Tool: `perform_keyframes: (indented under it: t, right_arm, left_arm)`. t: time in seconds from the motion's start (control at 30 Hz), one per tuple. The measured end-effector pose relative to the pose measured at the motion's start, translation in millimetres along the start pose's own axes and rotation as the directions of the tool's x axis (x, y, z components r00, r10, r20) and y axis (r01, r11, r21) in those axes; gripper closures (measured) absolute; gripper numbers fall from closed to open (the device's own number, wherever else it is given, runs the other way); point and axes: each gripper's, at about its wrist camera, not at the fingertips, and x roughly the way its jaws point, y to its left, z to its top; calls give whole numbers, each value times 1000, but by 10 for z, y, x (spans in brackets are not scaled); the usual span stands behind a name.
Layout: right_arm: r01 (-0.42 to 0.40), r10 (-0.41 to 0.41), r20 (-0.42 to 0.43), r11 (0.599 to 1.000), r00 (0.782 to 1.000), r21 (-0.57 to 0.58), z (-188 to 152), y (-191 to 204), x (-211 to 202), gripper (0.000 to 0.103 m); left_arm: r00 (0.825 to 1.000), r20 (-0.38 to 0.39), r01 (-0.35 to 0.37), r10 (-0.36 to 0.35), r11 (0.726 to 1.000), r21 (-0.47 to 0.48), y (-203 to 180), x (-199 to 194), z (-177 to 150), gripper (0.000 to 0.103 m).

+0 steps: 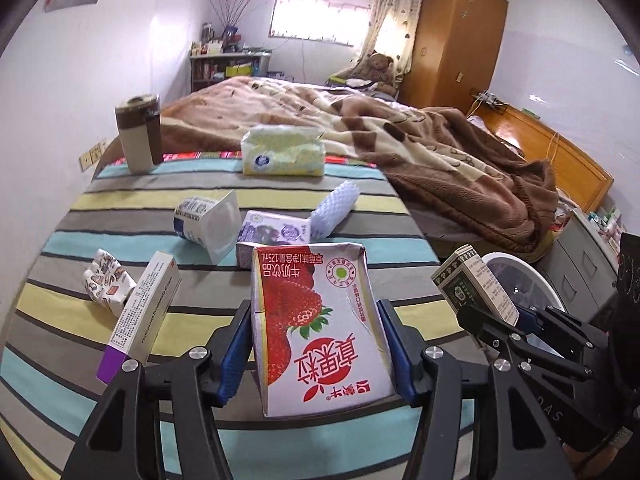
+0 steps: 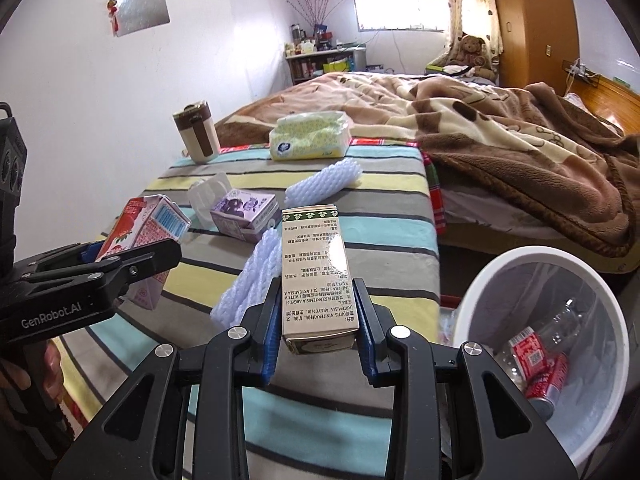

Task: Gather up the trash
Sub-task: 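Carry the juice carton and small box over the white bin and open both tools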

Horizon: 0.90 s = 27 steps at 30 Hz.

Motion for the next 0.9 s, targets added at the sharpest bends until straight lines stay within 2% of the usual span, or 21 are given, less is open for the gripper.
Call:
perform_keyframes:
  t: [0.4,0.63,0.9]
  right_arm:
    - [49,-54,79,997,995,54,-60,-201,-384,70]
    - [98,-109,99,990,989,103,-123,-403,-529,70]
    - [197,-217,108,965,970,174,-208,-768,-733,69]
  left_arm:
    - [996,65,59,-65,993,100,-526,-327,-53,43]
    - [990,61,118,-128,981,152,-855,-369,-76,43]
    - [975,38,207,-219,959,194,-1268,-247,-50,43]
